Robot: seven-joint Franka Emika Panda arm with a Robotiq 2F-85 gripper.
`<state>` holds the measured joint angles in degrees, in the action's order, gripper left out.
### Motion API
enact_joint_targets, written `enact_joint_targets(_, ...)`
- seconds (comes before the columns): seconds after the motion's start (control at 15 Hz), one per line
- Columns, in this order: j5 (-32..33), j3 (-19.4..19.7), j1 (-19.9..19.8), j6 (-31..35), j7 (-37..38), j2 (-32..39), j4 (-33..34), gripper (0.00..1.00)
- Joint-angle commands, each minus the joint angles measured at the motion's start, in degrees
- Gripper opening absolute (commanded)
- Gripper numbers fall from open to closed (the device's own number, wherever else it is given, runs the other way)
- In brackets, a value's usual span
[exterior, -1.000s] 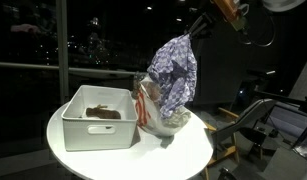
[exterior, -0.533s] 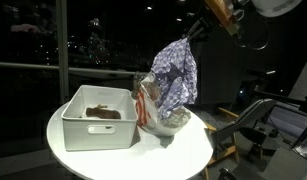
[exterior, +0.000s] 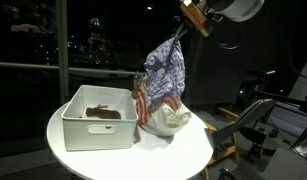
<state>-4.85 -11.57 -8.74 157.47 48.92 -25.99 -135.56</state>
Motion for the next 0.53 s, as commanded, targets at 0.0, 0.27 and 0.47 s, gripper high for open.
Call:
enact_joint_targets(0.0, 4.06, -2.10, -4.78, 2.28, 6.04, 1.93, 4.27, 0.02)
enact_joint_targets(0.27, 3.35, 0.27, -4.03, 1.45, 6.20, -0.04, 2.68, 0.02)
enact_joint_targets(0.47, 3.95, 0.85, -4.69, 1.54, 6.09, -0.29, 1.88, 0.02)
